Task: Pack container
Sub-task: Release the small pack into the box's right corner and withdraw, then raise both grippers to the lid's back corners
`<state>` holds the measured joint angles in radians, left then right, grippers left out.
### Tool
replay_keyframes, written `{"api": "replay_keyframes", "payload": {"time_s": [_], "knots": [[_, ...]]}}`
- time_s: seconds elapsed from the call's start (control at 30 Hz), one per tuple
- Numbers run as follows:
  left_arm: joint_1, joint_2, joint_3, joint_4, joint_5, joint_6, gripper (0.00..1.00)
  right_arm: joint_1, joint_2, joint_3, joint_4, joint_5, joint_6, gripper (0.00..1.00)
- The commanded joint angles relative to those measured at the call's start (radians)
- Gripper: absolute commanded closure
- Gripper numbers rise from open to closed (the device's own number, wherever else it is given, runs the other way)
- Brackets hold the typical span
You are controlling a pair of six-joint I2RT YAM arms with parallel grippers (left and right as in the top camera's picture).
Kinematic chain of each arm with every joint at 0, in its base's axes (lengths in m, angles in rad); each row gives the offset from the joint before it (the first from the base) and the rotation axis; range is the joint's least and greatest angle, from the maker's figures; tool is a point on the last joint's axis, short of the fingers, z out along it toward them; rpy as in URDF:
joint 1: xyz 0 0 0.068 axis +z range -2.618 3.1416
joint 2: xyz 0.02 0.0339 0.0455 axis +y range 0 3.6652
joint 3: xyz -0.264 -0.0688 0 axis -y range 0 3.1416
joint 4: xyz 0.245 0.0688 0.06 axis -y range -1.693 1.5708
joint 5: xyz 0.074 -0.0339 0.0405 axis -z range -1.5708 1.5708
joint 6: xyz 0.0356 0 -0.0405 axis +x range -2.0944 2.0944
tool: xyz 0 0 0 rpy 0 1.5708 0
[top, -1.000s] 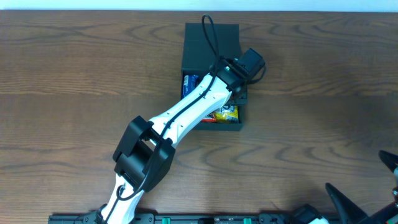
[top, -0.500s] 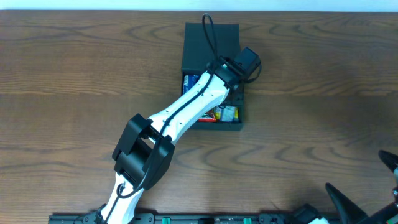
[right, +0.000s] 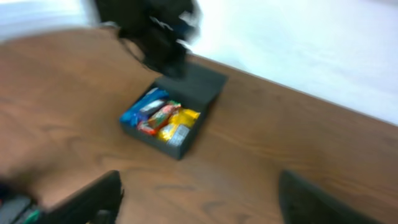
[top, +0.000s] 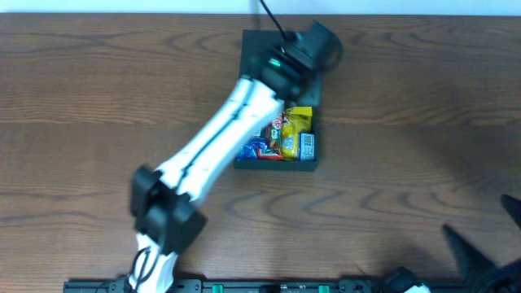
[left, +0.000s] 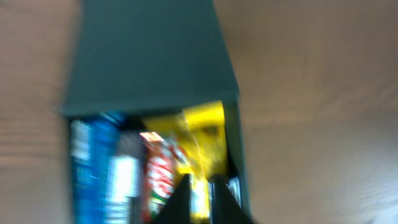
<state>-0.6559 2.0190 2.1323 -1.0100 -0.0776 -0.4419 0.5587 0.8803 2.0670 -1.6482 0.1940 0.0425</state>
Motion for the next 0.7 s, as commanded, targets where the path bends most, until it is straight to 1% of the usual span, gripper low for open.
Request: {"api": "replay_keyframes", "payload": {"time_s": [0.0,0.03,0.07,0.2,0.3,0.37,0.43,0.53,0.6,0.67], "knots": [[0.119,-0.1,0.037,-0.002,-0.055,0.047,0.94,0.004,-0.002,-0.057,0.034,0.137,0.107,0.82],[0.148,-0.106,0.037,-0.003,-0.05,0.047,0.94,0.004,-0.002,-0.085,0.056,0.149,0.132,0.95],[0.19,-0.111,0.037,-0.003,-0.03,0.06,0.94,0.004,-0.001,-0.116,0.081,0.151,0.149,0.99],[0.346,-0.104,0.027,-0.003,0.046,0.103,0.94,0.004,0.022,-0.31,0.242,0.151,0.182,0.99],[0.442,-0.085,0.027,0.009,0.051,0.143,0.94,-0.003,0.084,-0.439,0.384,0.15,0.229,0.99],[0.514,-0.06,0.027,0.021,0.108,0.143,0.94,-0.041,0.167,-0.492,0.487,0.146,0.282,0.99],[0.564,-0.022,0.027,0.038,0.145,0.107,0.94,-0.093,0.246,-0.499,0.547,0.112,0.322,0.99],[0.616,0.052,0.027,0.067,0.195,0.039,0.94,-0.188,0.361,-0.499,0.629,-0.006,0.352,0.98],[0.636,0.105,0.027,0.085,0.259,0.021,0.94,-0.245,0.439,-0.499,0.646,-0.03,0.386,0.99],[0.639,0.157,0.027,0.096,0.306,0.015,0.94,-0.283,0.513,-0.499,0.637,-0.039,0.468,0.99]]}}
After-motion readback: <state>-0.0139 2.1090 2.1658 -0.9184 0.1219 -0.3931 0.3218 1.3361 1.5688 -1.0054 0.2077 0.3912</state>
